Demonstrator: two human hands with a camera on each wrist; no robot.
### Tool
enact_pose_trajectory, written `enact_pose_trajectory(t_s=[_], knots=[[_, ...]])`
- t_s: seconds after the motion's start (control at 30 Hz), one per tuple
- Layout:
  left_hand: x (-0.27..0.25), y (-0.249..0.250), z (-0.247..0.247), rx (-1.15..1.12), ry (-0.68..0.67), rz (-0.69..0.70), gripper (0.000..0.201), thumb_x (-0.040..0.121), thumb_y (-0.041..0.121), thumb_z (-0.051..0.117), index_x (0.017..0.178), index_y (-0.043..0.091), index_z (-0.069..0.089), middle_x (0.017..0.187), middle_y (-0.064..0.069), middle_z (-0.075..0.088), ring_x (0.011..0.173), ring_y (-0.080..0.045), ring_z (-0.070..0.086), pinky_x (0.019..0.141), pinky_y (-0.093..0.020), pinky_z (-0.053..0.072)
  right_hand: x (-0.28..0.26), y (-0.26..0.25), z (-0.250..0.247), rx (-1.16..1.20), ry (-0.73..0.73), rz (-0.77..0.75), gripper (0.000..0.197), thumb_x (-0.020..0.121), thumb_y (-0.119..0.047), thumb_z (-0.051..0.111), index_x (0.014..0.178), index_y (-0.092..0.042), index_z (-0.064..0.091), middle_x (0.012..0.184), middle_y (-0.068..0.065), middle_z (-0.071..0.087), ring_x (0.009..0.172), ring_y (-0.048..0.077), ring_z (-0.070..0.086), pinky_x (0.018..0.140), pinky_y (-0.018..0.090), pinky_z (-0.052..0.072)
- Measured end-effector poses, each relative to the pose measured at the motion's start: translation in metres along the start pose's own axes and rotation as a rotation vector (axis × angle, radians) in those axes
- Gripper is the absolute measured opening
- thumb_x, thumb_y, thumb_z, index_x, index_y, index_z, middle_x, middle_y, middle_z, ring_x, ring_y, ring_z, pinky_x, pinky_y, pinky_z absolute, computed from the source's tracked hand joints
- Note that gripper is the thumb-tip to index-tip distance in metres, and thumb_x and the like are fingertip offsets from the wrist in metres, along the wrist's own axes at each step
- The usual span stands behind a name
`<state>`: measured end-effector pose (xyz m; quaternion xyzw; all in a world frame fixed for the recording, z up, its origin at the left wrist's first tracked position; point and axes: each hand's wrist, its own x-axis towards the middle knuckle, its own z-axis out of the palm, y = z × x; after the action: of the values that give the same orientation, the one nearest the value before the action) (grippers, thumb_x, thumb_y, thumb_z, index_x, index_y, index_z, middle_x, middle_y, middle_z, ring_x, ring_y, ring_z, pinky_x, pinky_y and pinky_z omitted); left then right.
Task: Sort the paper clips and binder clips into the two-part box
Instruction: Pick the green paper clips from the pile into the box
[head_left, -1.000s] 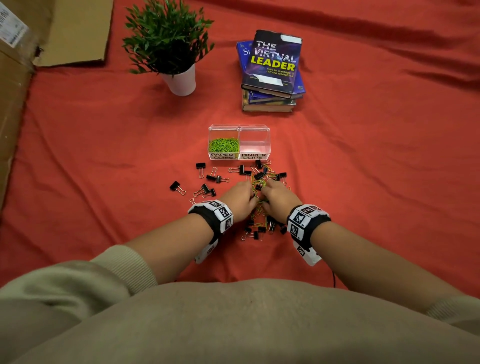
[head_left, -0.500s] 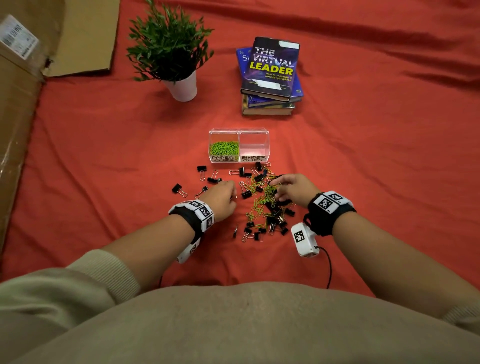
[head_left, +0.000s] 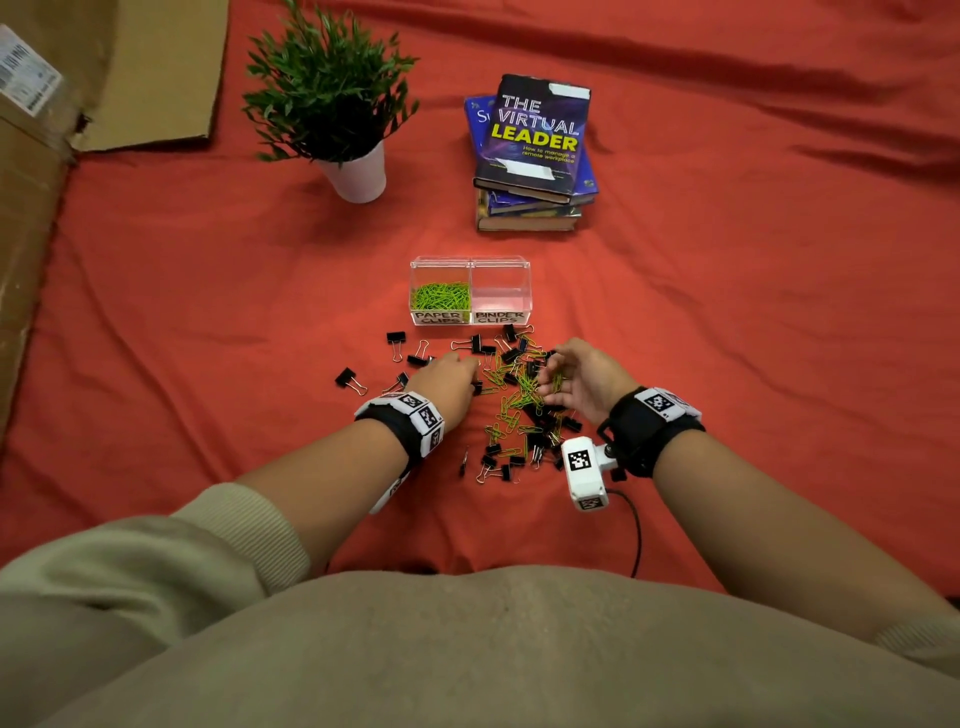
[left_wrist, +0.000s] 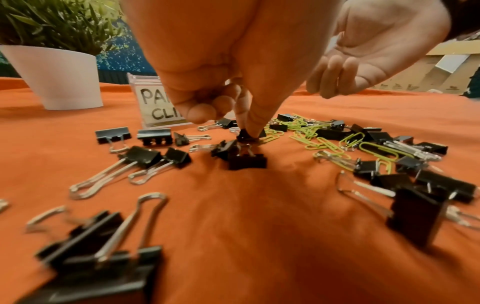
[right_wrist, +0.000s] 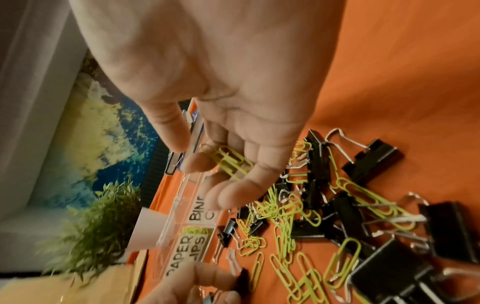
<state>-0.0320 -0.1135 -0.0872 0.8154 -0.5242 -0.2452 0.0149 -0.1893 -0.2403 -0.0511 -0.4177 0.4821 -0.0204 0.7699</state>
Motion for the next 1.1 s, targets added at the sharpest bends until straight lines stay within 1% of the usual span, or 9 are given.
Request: enact_pose_trajectory(t_s=[0.17,0.27,0.4,0.5,0.63,0.77,0.87,0.97,1.1], knots=[[-0.005,-0.006,-0.002,-0.024,0.031,-0.058,0.025,0.089,0.015,0.048,0.113,0.006,0.050,0.116,-0.014,0.054,0.107,-0.034,0.055,0.083,-0.044,0.049,0.014,0.007,0.009,-0.943,0.264,-0.166,0.021,0.088,-0.023,0.059,0.074,-0.009,0.055,0.064,0.005,0.054,0.051,0.014,0.046,0.047,0.024,0.038],[-0.004,0.002,0.000,-0.008,0.043,-0.002,0.024,0.089,0.015,0.046,0.112,0.008,0.052,0.115,-0.012,0.056,0.106,-0.033,0.056,0.083,-0.043,0.049,0.016,0.012,0.018,-1.324,0.298,-0.222,0.028,0.088,-0.031,0.060,0.093,-0.004,0.059,0.089,0.010,0.062,0.076,0.024,0.059,0.061,0.029,0.045],[0.003,0.015,0.004,0.039,0.020,0.048,0.027,0.091,0.016,0.050,0.116,0.007,0.051,0.119,-0.013,0.055,0.110,-0.033,0.055,0.088,-0.041,0.046,0.025,0.021,0.027,-1.531,0.306,-0.266,0.053,0.085,-0.041,0.063,0.116,0.000,0.051,0.117,0.018,0.056,0.107,0.033,0.056,0.085,0.039,0.048],[0.007,0.019,0.007,0.081,0.002,0.074,0.027,0.090,0.014,0.054,0.116,0.006,0.051,0.119,-0.013,0.055,0.111,-0.033,0.055,0.089,-0.042,0.047,0.030,0.025,0.028,-1.520,0.271,-0.283,0.044,0.090,-0.030,0.058,0.119,0.001,0.050,0.122,0.018,0.053,0.112,0.034,0.053,0.091,0.042,0.047],[0.008,0.016,0.011,0.123,-0.004,0.109,0.024,0.092,0.008,0.052,0.115,0.004,0.052,0.118,-0.014,0.054,0.110,-0.033,0.055,0.088,-0.042,0.047,0.034,0.030,0.026,-1.419,0.196,-0.289,0.021,0.090,-0.014,0.051,0.103,0.002,0.057,0.113,0.019,0.054,0.103,0.035,0.055,0.090,0.041,0.047],[0.007,0.013,0.010,0.029,-0.009,0.095,0.025,0.094,0.011,0.044,0.116,0.001,0.050,0.119,-0.016,0.054,0.112,-0.033,0.053,0.091,-0.040,0.044,0.028,0.024,0.021,-1.234,0.155,-0.234,0.021,0.086,-0.011,0.051,0.065,-0.012,0.047,0.070,0.009,0.052,0.068,0.025,0.052,0.062,0.033,0.043],[0.002,0.012,0.004,-0.158,0.004,0.048,0.020,0.094,0.013,0.041,0.108,0.001,0.049,0.106,-0.016,0.054,0.095,-0.033,0.055,0.080,-0.037,0.043,0.019,0.016,0.010,-0.940,0.161,-0.219,0.015,0.085,-0.018,0.061,0.072,-0.015,0.053,0.067,0.003,0.060,0.059,0.016,0.054,0.055,0.027,0.045],[-0.002,0.010,0.001,-0.323,-0.011,-0.025,0.017,0.097,0.012,0.037,0.103,0.000,0.047,0.091,-0.014,0.054,0.081,-0.029,0.052,0.068,-0.033,0.039,0.015,0.009,-0.001,-0.642,0.107,-0.162,0.012,0.083,-0.009,0.066,0.075,-0.011,0.057,0.070,0.006,0.067,0.057,0.013,0.059,0.055,0.022,0.049],[-0.005,0.013,-0.002,-0.434,-0.062,-0.083,0.020,0.097,0.009,0.035,0.113,0.005,0.047,0.100,-0.018,0.061,0.084,-0.032,0.057,0.068,-0.031,0.041,0.016,0.003,-0.013,-0.332,0.022,-0.096,0.020,0.083,0.004,0.061,0.099,-0.008,0.064,0.077,0.010,0.066,0.061,0.016,0.057,0.059,0.026,0.046]])
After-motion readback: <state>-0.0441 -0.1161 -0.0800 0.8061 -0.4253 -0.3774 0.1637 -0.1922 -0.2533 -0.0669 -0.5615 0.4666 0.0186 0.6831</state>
